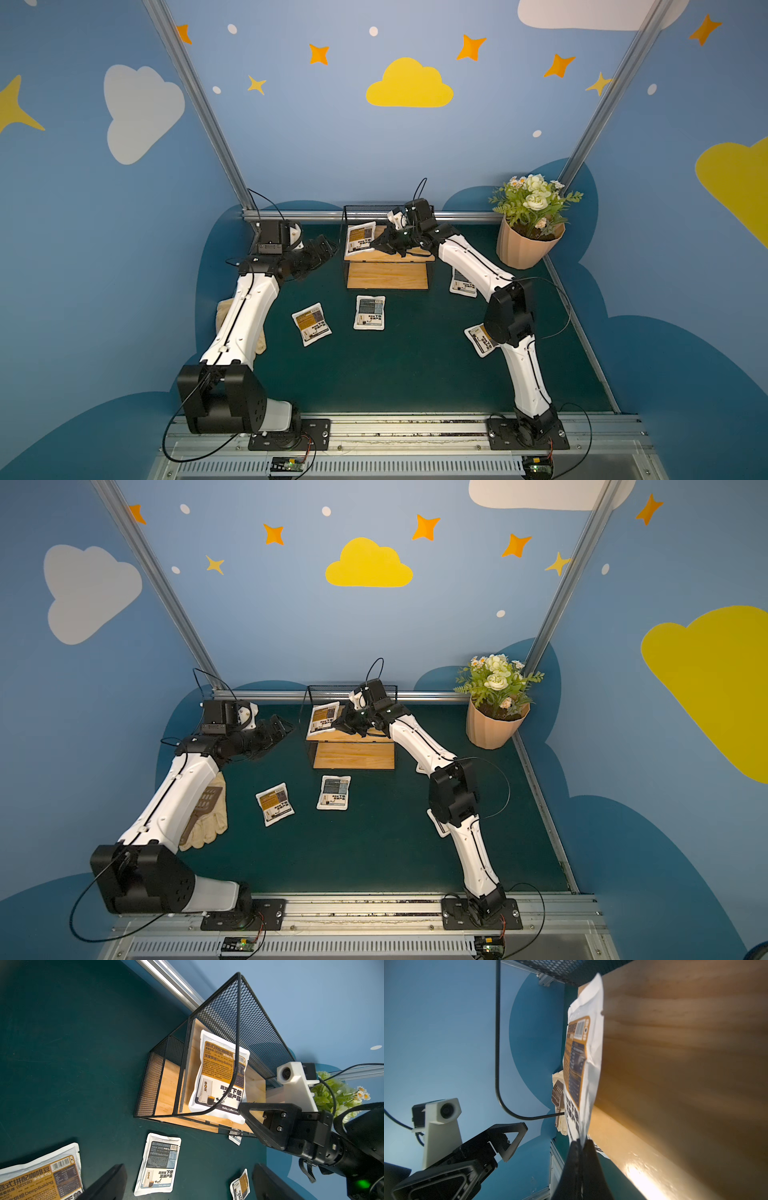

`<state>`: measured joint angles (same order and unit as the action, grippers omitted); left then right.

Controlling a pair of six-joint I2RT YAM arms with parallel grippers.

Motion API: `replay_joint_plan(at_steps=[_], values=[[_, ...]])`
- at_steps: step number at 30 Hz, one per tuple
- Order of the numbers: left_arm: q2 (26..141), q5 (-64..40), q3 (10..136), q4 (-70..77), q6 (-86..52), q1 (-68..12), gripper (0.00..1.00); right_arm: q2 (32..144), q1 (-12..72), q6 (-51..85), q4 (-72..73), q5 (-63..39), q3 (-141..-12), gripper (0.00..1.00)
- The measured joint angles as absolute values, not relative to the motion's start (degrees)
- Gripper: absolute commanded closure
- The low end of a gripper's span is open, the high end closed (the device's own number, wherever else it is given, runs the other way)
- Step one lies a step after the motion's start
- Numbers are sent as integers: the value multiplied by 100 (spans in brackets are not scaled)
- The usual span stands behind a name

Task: Place the bagged coffee beans on the shelf by color
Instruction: Place the bagged coffee beans on the shelf.

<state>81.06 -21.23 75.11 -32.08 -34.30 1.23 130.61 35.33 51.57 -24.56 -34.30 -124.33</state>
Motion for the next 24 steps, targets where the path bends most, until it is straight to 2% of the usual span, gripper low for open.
replay_joint_plan(at_steps=[13,24], values=[[8106,-2167,7432,-3122,-3452,123,0,13535,3533,5223,-2534,-3505,-12925,99],[8106,-2239,7321,-2993,-3496,123,0,13487,3531,5192,-2519,-3481,-12895,48]])
